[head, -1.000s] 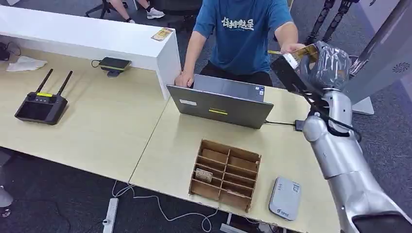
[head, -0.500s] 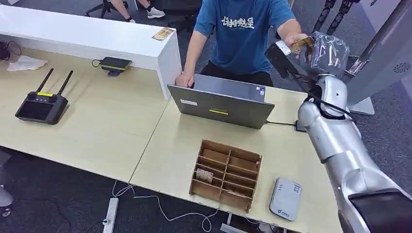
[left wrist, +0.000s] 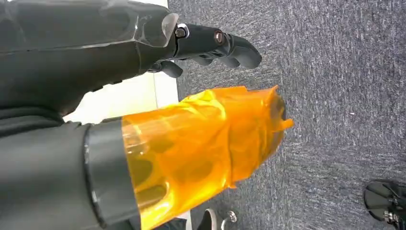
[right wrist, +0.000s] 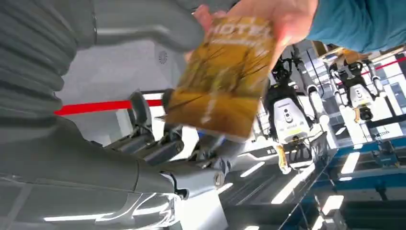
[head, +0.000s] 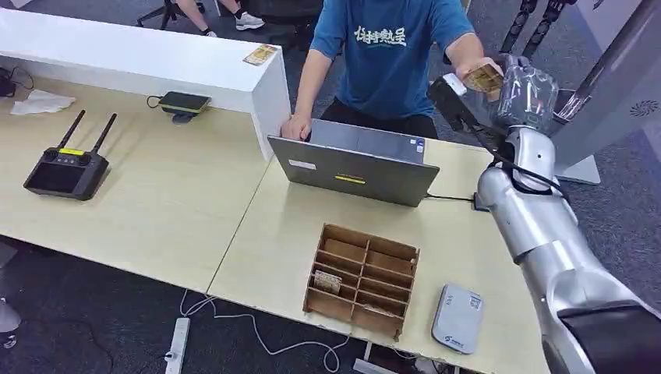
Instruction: Pass the card to the sensor for recognition and then transmit it.
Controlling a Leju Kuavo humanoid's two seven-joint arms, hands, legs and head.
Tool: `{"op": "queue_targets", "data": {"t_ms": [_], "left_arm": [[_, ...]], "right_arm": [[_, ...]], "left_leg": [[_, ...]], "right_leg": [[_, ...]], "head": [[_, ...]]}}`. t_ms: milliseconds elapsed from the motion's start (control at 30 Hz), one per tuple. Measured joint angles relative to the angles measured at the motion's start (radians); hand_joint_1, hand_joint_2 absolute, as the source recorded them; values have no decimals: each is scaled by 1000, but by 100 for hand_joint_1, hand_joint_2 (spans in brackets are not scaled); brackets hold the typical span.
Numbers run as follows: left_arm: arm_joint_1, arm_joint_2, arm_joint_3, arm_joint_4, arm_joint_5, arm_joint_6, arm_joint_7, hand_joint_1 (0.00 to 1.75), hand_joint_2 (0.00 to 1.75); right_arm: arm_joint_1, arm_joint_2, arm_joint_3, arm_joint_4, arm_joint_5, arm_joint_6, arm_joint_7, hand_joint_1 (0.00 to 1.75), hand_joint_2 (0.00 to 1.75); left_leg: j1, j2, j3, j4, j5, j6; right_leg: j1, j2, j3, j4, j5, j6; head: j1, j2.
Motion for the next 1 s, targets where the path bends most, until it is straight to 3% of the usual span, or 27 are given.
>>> {"op": "queue_targets", "data": {"t_ms": [467,700,1000], "left_arm": [[0,-2,0,1,0,-2,0,0,0],[2,-23,0,-6,35,-31,0,0,0],[4,-51,0,-36,40,-41,0,0,0]], "right_arm": [[7,7,-7,-7,-3,-15,-31,0,175],[112,7,-14,-141,-27,-52,-95,0,175],[202,6,-25,-270,-35,-53,-98,0,175]], "left_leg": [[0,0,0,0,0,0],[0,0,0,0,0,0],[0,1,0,0,0,0]], "right_leg": [[0,0,0,0,0,0],[0,0,-1,0,0,0],[0,0,-1,0,0,0]], "head": [[0,0],[0,0],[0,0]]}}
